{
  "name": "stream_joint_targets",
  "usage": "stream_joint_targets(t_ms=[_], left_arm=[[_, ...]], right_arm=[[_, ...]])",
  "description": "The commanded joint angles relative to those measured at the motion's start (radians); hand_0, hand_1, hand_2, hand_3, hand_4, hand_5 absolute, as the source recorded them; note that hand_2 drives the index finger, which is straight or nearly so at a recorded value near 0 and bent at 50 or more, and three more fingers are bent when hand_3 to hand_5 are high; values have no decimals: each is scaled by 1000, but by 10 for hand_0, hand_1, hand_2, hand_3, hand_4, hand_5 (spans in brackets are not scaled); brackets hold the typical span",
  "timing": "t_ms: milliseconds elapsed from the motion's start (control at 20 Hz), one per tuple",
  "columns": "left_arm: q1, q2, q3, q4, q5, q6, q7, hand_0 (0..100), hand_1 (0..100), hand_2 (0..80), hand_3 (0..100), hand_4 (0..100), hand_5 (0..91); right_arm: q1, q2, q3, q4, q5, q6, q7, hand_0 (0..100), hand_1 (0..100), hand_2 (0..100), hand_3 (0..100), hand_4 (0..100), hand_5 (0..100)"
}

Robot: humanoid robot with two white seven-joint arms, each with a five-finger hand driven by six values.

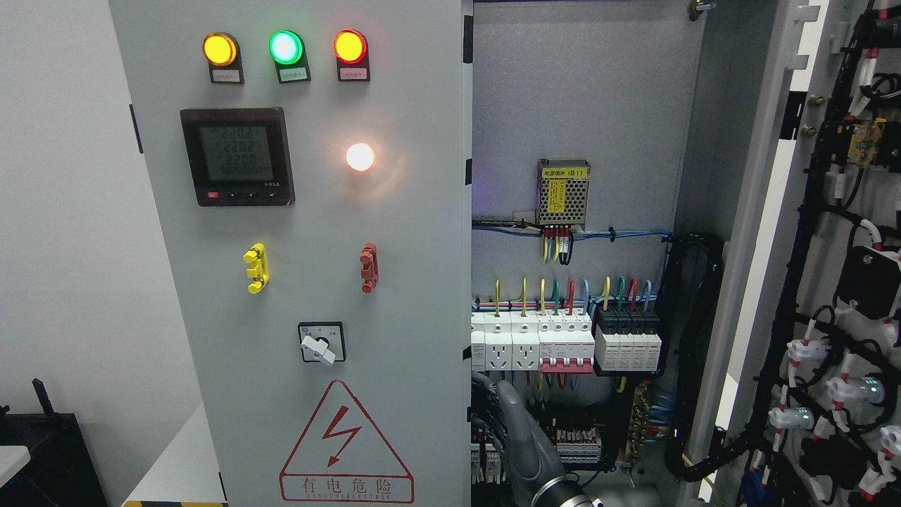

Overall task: Open door with both hands
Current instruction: 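Insert the right hand fingers behind the lit door's inner edge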

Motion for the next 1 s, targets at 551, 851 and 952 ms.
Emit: stream_joint_targets(t_ms=[551,851,952], left_arm=[[32,0,-12,-9,-1,0,0,0,0,0,0,32,0],[32,0,-12,-9,1,0,0,0,0,0,0,33,0],[32,0,-12,-9,-1,1,0,0,0,0,0,33,0]], right_arm=[[-29,-9,-9,44,-53,0,48,0,0,0,0,0,0],[-34,-12,-9,45,-75,11,58,0,0,0,0,0,0],[-38,-12,-9,45,-76,11,70,0,0,0,0,0,0]])
